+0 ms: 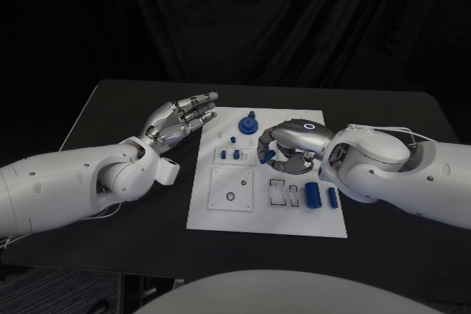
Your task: Assemble the parts on the task board
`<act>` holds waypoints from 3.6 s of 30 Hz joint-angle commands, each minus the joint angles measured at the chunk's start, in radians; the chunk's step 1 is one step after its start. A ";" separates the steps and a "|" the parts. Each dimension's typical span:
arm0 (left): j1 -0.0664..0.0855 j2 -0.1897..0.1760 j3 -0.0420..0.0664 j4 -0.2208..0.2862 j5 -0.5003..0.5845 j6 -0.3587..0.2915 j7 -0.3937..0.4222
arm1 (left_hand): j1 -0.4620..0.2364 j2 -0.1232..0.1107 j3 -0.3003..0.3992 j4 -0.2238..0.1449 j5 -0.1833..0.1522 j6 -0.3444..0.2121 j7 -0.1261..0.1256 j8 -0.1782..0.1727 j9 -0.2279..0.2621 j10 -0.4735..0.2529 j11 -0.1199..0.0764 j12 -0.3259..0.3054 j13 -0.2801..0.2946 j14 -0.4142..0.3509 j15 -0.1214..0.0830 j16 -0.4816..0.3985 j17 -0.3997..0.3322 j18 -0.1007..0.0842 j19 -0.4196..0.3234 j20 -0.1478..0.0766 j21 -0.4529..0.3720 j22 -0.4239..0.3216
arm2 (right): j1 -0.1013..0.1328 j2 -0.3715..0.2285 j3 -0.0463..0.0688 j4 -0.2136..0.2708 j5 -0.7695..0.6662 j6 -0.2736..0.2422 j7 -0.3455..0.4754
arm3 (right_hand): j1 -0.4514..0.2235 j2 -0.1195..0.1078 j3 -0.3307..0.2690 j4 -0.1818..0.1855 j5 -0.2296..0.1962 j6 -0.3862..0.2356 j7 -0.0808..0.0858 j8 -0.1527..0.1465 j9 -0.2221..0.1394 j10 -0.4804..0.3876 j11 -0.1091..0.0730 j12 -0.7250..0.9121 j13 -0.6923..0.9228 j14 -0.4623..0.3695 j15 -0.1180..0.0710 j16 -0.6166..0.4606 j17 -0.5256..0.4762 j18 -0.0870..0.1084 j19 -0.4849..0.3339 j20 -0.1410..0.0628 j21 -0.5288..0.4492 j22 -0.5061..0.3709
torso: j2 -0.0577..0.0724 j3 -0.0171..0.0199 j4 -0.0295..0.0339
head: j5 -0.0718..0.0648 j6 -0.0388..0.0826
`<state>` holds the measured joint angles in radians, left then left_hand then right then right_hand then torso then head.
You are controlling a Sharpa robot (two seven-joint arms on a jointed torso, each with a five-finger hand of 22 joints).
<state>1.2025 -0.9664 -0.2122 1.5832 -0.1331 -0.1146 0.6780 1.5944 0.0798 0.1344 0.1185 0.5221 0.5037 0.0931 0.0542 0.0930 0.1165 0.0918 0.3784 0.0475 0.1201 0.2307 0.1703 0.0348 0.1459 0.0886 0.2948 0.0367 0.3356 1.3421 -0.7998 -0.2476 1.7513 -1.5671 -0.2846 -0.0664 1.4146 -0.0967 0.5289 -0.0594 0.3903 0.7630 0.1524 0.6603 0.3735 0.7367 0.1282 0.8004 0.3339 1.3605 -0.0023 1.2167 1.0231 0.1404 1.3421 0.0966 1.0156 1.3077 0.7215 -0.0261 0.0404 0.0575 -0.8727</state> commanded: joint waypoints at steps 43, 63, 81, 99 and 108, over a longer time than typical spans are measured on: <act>-0.040 0.013 0.001 -0.017 0.005 0.032 0.165 | -0.006 0.015 0.023 -0.006 0.006 0.004 0.014 0.000 -0.002 0.002 0.015 0.010 0.001 0.026 0.016 0.029 0.004 -0.027 0.025 0.001 0.011 0.015 | -0.107 0.223 0.001 -0.083 -0.127 0.153 0.005 | -0.024 -0.007 -0.024 0.008 0.021 -0.014 -0.001 -0.034 -0.011 0.064 -0.046 -0.017 -0.014 0.012 0.003 0.011 -0.001 -0.020 0.009 0.005 0.001 0.059 | -0.005 0.0018 0.0034 | 0.069 0.000; -0.042 0.021 0.001 -0.025 0.037 0.044 0.154 | -0.008 0.015 0.039 -0.013 0.011 0.026 0.026 0.005 0.000 0.005 0.024 0.019 0.002 0.043 0.026 0.049 0.007 -0.040 0.039 0.001 0.014 0.021 | -0.113 0.234 0.001 -0.088 -0.127 0.196 -0.031 | -0.037 -0.021 -0.115 0.017 -0.062 -0.077 0.012 -0.208 -0.083 -0.193 0.008 -0.006 0.020 -0.130 0.051 -0.076 -0.163 0.015 -0.110 0.050 -0.217 -0.008 | -0.006 0.0005 0.0043 | 0.073 0.000; -0.045 0.021 0.001 -0.032 0.048 0.047 0.156 | -0.009 0.014 0.042 -0.015 0.013 0.027 0.028 0.005 0.000 0.007 0.026 0.024 0.002 0.045 0.028 0.053 0.007 -0.043 0.042 0.000 0.015 0.023 | -0.113 0.183 0.001 -0.068 -0.127 0.037 0.015 | 0.001 -0.015 -0.321 0.081 -0.162 -0.222 -0.037 -0.339 -0.159 -0.524 0.051 0.028 -0.005 -0.280 0.089 -0.068 -0.319 0.037 -0.208 0.090 -0.360 -0.036 | -0.006 0.0012 0.0044 | 0.062 0.000; -0.047 0.006 0.001 -0.031 0.048 0.033 0.160 | -0.016 0.011 0.045 -0.013 0.007 0.023 0.024 0.004 -0.001 0.006 0.023 0.024 0.002 0.039 0.022 0.049 0.006 -0.047 0.043 -0.001 0.014 0.017 | 0.046 -0.036 0.000 -0.065 0.128 -0.055 0.012 | 0.110 0.000 -0.202 0.115 -0.092 -0.115 0.015 -0.298 -0.203 -0.202 -0.008 0.182 -0.059 -0.135 0.042 0.038 -0.239 0.008 -0.070 0.043 -0.165 0.045 | -0.010 0.0022 0.0020 | 0.012 0.000; -0.047 0.002 0.001 -0.027 0.048 0.038 0.160 | -0.016 0.012 0.047 -0.013 0.009 0.021 0.023 0.003 -0.002 0.006 0.023 0.023 0.002 0.037 0.020 0.048 0.005 -0.048 0.044 -0.001 0.014 0.017 | 0.030 -0.082 0.000 -0.171 0.038 -0.065 -0.023 | 0.070 -0.043 -0.093 0.139 -0.115 -0.010 0.030 -0.340 -0.228 -0.145 -0.001 0.037 -0.147 -0.047 0.042 0.080 -0.136 -0.017 0.001 0.043 -0.056 0.084 | -0.015 -0.0024 0.0026 | -0.018 0.000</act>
<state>1.1568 -0.9647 -0.2118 1.5530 -0.0912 -0.0820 0.6789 1.5867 0.0875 0.1744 0.1063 0.5308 0.5236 0.1199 0.0542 0.0919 0.1238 0.1133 0.3985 0.0485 0.1561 0.2591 0.2207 0.0405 0.1153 0.1242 0.2947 0.0483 0.3528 1.3778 -0.8809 -0.2472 1.5879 -1.4918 -0.3183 -0.0579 1.4883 -0.1375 0.4307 0.0783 0.2781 0.7490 0.1810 0.3251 0.1474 0.5878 0.1266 0.8489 0.1930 1.3066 0.0387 1.2912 0.8813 0.1377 1.3374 0.1410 0.9539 1.3080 0.7081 -0.0259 0.0425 0.0436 -0.8727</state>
